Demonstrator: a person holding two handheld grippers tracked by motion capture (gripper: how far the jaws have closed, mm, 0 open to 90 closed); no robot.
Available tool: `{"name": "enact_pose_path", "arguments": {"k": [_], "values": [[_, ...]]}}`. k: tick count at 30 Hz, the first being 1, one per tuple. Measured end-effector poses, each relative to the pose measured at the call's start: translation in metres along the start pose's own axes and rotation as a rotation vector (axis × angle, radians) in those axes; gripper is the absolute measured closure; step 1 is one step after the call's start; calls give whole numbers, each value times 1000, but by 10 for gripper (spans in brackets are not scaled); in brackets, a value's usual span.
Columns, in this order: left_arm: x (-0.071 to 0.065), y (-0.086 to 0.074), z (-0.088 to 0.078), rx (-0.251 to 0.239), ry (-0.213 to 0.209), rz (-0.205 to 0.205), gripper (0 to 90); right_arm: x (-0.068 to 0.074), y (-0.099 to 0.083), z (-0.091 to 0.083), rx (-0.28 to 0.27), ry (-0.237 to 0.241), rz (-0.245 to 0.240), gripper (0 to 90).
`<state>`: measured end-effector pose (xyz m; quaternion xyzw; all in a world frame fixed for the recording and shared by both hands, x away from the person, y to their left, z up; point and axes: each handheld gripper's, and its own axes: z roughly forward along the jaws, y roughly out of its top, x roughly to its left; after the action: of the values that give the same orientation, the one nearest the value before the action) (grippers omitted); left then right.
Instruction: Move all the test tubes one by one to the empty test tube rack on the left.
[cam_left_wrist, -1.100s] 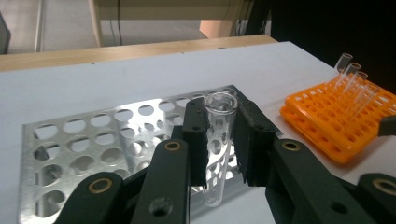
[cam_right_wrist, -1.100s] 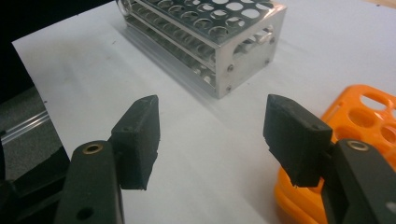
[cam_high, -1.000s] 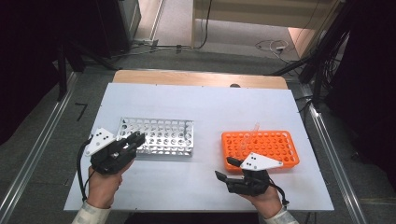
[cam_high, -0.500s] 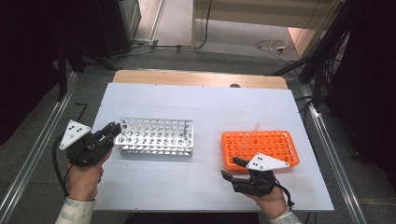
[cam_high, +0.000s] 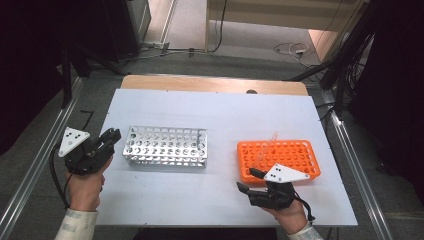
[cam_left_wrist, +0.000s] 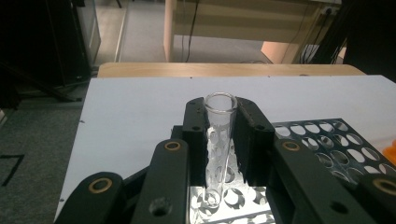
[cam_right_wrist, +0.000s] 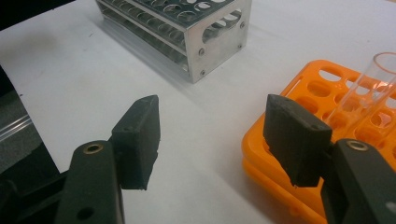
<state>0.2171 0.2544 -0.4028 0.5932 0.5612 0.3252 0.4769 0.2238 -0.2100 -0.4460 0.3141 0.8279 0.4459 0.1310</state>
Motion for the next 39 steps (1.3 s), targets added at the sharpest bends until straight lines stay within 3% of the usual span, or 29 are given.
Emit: {"name": "enact_pose_path", "arguments": {"k": [12, 19, 39], "values": [[-4, -8, 8, 15, 19, 22, 748, 0, 0, 0, 2, 1, 0, 350], [-13, -18, 16, 40, 59, 92, 747, 1, 0, -1, -4, 0, -6, 351], [-16, -37, 27, 94, 81, 115, 725, 1, 0, 0, 1, -3, -12, 351]]}}
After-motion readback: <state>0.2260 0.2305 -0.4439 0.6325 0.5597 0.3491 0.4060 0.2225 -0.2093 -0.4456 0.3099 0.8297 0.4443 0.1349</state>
